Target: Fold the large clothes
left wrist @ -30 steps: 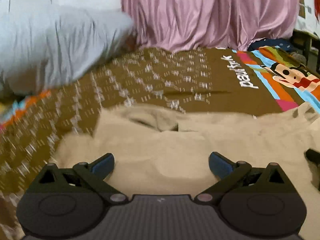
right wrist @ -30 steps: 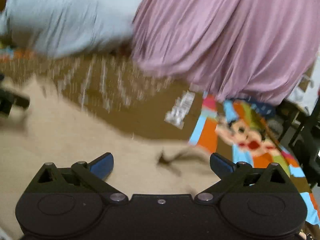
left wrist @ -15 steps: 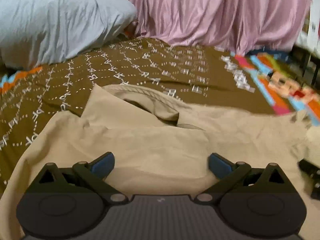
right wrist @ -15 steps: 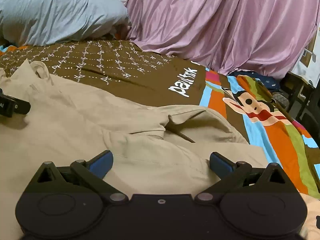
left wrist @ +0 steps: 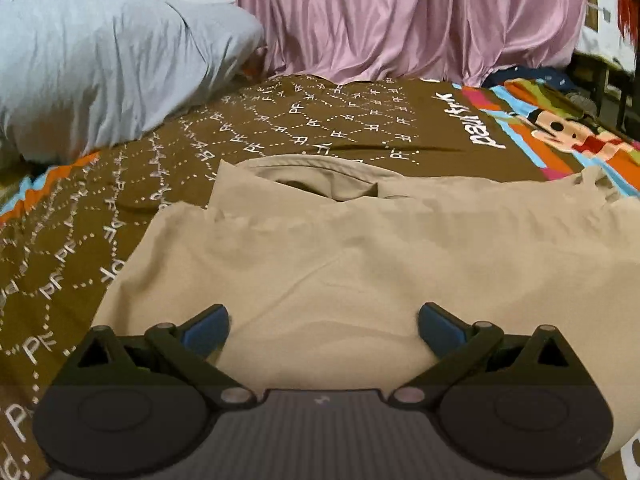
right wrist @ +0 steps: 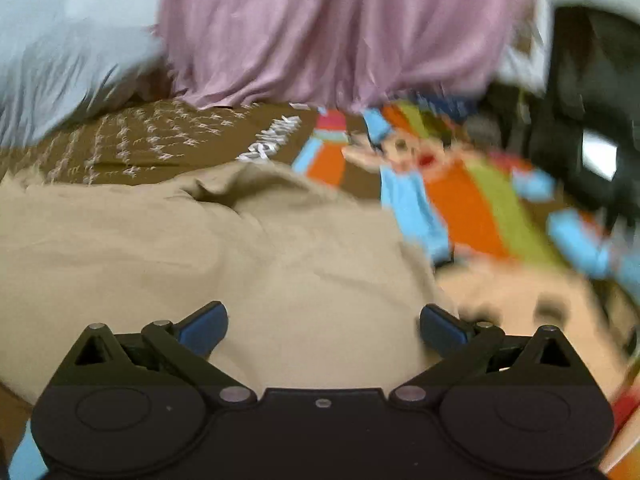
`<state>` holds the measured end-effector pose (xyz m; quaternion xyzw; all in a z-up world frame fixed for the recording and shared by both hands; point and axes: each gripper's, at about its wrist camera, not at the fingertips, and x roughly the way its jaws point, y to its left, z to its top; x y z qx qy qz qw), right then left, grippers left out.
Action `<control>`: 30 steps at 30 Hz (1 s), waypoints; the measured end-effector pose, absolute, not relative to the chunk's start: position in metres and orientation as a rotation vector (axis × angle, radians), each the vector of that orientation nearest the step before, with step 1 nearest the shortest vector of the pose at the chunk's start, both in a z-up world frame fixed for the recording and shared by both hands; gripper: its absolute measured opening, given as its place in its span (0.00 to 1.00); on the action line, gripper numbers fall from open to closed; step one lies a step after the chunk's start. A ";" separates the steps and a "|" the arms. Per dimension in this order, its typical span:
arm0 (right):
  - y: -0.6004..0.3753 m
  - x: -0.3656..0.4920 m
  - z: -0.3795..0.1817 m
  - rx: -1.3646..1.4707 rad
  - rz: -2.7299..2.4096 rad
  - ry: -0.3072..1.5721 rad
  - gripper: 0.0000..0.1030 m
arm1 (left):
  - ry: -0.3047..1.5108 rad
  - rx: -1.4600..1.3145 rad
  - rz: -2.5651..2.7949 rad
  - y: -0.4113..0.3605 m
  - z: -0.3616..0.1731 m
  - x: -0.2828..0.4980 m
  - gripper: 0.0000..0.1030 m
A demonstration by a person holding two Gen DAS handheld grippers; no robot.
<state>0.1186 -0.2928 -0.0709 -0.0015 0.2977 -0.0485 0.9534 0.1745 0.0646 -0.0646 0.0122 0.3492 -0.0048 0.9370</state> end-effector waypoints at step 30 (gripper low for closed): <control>-0.239 0.097 -0.036 -0.090 0.023 0.399 0.99 | 0.795 -0.652 -0.070 0.158 -0.057 0.103 1.00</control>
